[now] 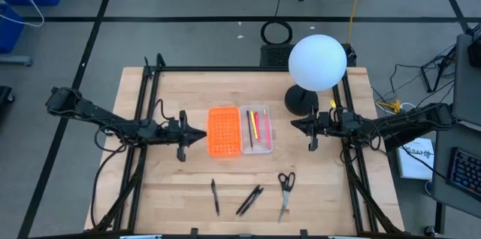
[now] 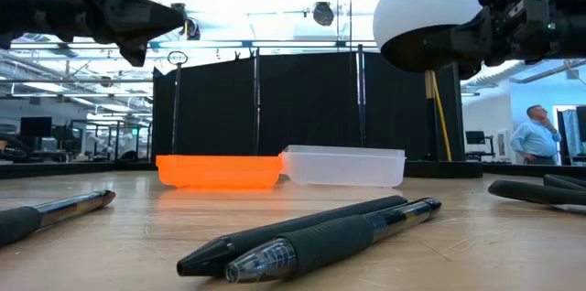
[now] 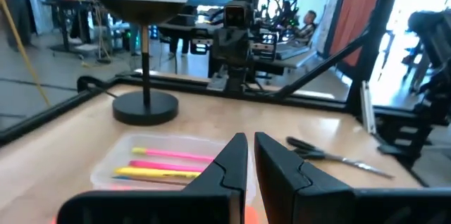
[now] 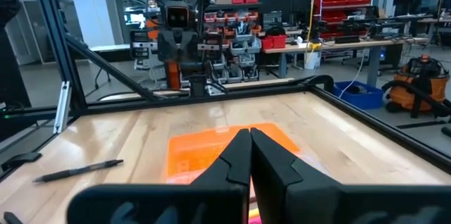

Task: Pick & place school supplies into a supply box
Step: Put the black scissors into the orange supply box

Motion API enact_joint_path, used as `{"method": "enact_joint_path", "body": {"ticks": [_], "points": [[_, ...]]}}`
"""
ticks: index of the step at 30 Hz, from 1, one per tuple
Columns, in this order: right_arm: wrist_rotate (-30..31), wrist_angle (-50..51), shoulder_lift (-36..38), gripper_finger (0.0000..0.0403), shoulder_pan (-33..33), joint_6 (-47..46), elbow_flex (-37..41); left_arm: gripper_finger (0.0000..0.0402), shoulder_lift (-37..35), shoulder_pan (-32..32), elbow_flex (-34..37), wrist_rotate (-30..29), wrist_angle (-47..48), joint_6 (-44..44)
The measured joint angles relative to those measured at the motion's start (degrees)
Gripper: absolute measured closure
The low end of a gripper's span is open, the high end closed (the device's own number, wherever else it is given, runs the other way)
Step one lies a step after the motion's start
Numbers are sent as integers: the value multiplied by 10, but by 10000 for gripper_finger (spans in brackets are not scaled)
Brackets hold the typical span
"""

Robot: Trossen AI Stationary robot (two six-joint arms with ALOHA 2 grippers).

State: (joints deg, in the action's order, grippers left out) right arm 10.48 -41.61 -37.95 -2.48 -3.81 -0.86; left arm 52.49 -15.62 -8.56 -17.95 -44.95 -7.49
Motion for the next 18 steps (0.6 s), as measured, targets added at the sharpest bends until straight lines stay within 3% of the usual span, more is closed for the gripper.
{"method": "enact_joint_path", "body": {"ticks": [9,18], "points": [[-2,17,0,403,0,0,0,364,0,0,0,0,29,30],[0,-85,0,403,-1,0,-8,364,0,0,0,-1,42,86]]}}
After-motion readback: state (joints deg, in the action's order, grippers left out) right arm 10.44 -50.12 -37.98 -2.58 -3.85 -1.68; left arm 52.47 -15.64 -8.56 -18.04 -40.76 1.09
